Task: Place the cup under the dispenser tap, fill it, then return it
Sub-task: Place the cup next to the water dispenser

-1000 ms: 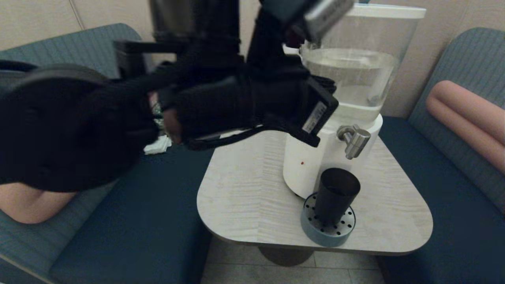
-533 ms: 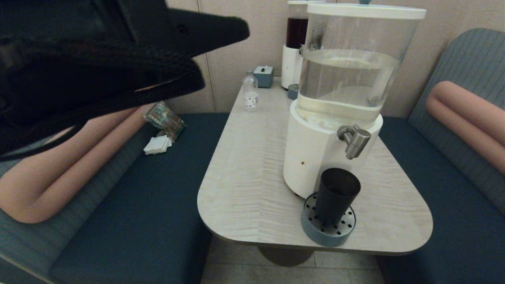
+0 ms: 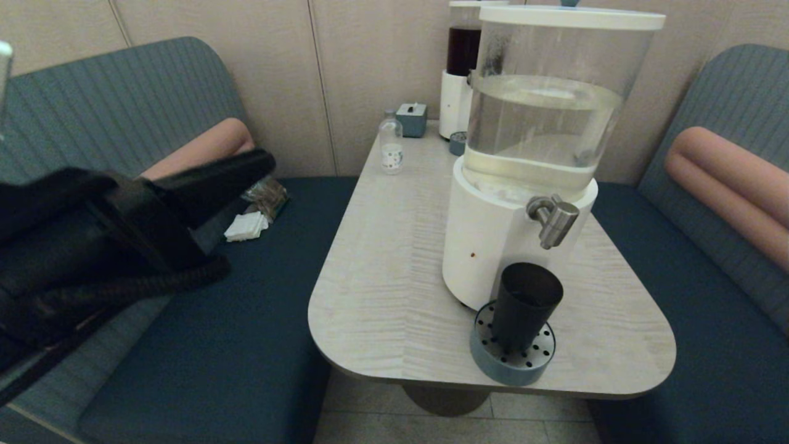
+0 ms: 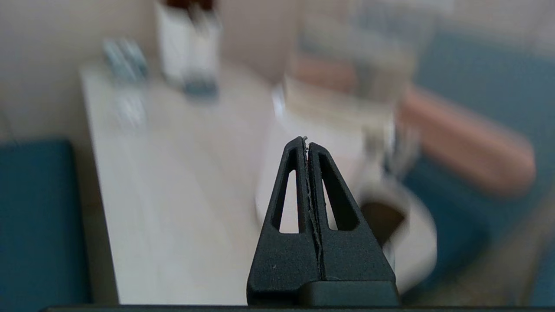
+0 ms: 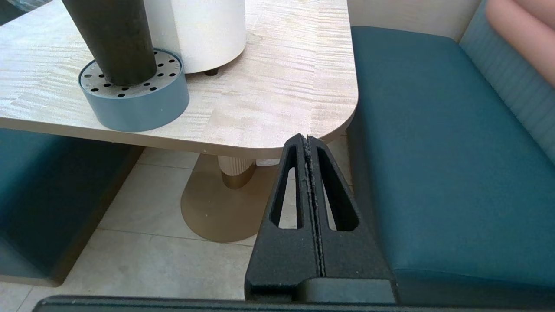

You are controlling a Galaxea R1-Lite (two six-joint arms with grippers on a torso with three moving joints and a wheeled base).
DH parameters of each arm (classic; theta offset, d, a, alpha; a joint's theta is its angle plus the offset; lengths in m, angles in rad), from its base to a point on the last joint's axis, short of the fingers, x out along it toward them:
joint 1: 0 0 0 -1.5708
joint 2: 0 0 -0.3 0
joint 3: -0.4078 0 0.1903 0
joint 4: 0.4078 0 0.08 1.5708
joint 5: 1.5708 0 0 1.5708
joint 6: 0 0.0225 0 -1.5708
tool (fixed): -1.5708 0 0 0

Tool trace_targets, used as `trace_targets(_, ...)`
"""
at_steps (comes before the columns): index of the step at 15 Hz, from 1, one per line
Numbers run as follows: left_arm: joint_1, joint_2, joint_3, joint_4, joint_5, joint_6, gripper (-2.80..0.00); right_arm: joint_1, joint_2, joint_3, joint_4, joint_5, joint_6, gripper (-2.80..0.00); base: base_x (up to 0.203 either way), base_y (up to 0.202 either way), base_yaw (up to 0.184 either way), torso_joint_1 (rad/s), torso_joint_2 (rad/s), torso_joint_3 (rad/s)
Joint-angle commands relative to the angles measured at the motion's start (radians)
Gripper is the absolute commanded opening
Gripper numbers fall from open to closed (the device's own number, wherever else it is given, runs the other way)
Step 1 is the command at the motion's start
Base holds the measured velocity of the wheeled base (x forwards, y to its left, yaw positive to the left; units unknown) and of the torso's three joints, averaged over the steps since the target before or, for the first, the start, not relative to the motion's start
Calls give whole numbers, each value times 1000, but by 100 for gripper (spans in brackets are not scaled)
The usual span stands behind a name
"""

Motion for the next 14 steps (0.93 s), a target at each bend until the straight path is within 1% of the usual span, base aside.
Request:
trace_targets(1,16,41,104,-14,-86,47,-280,0,0,14,0,0,0,-280,0,0,0,0,0,0)
trace_targets(3,21,74,130,-31,-214,73,-280,0,0,14,-1,0,0,-280,0,0,0,0,0,0)
trace_targets(4,22,96,139,-42,-263,87,-280,0,0,14,0,0,0,-280,0,0,0,0,0,0)
trace_targets(5,22,119,143,-52,-285,106,-280,0,0,14,-1,0,0,-280,0,0,0,0,0,0)
trace_targets(7,23,187,146,-82,-316,117,-280,0,0,14,-1,0,0,-280,0,0,0,0,0,0)
trace_targets(8,23,236,149,-118,-331,120,-280,0,0,14,-1,0,0,-280,0,0,0,0,0,0)
trace_targets(10,23,355,151,-229,-375,129,-280,0,0,14,-1,0,0,-280,0,0,0,0,0,0)
trace_targets(13,23,574,143,-506,-412,152,-280,0,0,14,0,0,0,-280,0,0,0,0,0,0)
trace_targets(14,22,615,138,-565,-422,157,0,0,0,14,-1,0,0,-280,0,0,0,0,0,0)
